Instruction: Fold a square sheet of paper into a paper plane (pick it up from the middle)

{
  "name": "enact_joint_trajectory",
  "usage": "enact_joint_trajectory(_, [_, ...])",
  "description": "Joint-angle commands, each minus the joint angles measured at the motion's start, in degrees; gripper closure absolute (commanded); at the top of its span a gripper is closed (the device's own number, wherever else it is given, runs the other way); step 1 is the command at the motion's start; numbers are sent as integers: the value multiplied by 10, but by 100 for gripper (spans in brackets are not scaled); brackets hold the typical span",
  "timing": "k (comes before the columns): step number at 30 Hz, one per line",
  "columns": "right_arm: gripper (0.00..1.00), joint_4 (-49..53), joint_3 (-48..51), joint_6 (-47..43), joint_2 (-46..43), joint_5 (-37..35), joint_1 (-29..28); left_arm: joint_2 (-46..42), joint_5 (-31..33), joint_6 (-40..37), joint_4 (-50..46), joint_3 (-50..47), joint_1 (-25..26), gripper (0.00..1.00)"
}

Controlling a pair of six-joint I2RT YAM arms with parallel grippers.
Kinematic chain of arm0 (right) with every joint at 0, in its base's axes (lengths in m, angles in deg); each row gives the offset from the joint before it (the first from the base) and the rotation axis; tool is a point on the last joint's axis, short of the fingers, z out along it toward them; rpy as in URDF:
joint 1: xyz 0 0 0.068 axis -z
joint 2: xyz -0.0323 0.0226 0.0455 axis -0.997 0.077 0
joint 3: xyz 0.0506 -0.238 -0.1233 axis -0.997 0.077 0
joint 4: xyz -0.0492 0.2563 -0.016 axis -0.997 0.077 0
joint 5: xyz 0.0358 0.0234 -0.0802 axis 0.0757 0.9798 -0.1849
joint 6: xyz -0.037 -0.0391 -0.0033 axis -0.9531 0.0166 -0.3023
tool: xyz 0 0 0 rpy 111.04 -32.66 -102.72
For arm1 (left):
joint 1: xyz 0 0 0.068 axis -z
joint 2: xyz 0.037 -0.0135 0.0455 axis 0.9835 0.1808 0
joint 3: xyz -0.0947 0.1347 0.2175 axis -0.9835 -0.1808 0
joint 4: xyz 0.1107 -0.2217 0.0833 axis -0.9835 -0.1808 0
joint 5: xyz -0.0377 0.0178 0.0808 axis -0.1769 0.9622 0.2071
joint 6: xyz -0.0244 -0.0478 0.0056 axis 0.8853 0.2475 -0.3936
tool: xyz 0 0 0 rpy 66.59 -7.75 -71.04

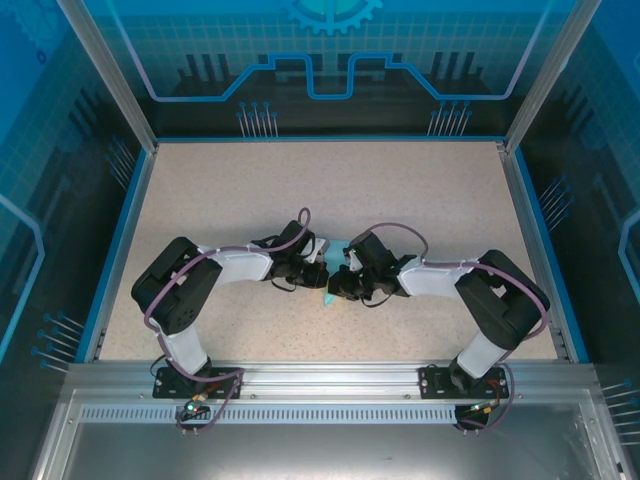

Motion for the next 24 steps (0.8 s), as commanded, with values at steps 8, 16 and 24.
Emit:
enact_joint_trajectory(8, [87,23,9,-4,-47,-43,42,18,-12,-16,-23,7,-4,100])
enact_joint_trajectory(16, [85,137,-85,-87,-1,-68,115,20,-14,-17,-25,7,-4,100])
enact_joint_trajectory(24, [85,233,-208,-156,108,-89,126,17,-13,-17,-26,7,-4,100])
